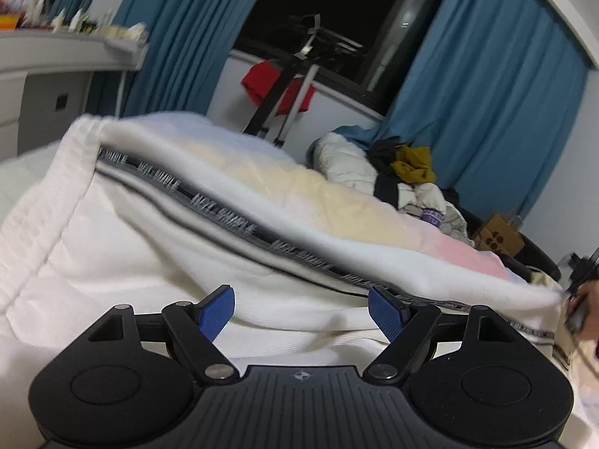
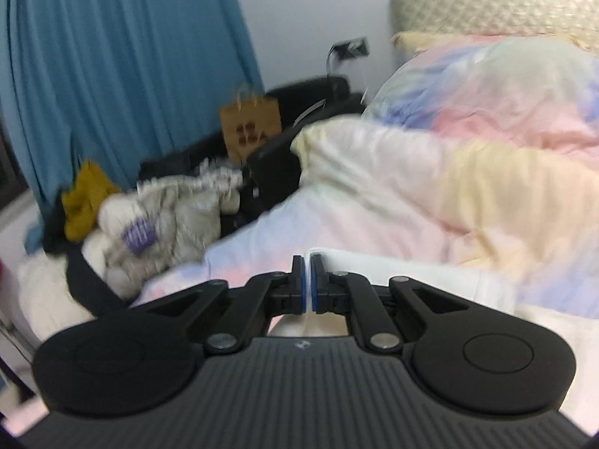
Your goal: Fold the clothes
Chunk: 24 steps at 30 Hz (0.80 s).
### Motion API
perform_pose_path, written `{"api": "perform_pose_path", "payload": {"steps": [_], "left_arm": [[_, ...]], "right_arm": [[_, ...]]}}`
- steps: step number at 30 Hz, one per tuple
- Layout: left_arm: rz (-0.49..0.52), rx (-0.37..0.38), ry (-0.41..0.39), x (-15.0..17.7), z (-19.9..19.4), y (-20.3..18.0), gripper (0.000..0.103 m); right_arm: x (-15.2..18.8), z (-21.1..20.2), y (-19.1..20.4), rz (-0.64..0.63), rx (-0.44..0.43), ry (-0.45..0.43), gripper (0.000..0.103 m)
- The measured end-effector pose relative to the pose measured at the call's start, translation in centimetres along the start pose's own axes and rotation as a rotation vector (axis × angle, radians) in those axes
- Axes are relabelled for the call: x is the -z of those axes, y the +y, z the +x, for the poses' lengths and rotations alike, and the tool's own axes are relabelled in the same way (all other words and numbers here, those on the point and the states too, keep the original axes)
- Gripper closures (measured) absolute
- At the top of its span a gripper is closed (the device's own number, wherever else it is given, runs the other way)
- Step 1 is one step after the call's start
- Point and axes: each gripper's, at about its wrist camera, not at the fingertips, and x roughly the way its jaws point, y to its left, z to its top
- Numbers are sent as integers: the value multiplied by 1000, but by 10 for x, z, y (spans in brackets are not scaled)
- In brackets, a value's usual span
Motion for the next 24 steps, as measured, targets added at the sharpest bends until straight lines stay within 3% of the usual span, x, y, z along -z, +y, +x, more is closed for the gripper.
{"api": "perform_pose_path", "payload": {"steps": [6,11,15,17,24], "left_arm": [[-13,-29,35,1,24,11,23],[20,-32,39,1,27,8,22],[26,-17,24,0,19,5,22],[39,-11,6,0,10,1,22],[90,-9,-23,-3,-12,-17,22]], "right_arm": [[30,46,23,-66,-46,75,95],[30,40,13,-118,-165,140,89],[21,3,-7,-97,-233,145,44],[18,-19,-18,-92,-251,137,34],[27,-119,-71,-117,-328,206,33]]}}
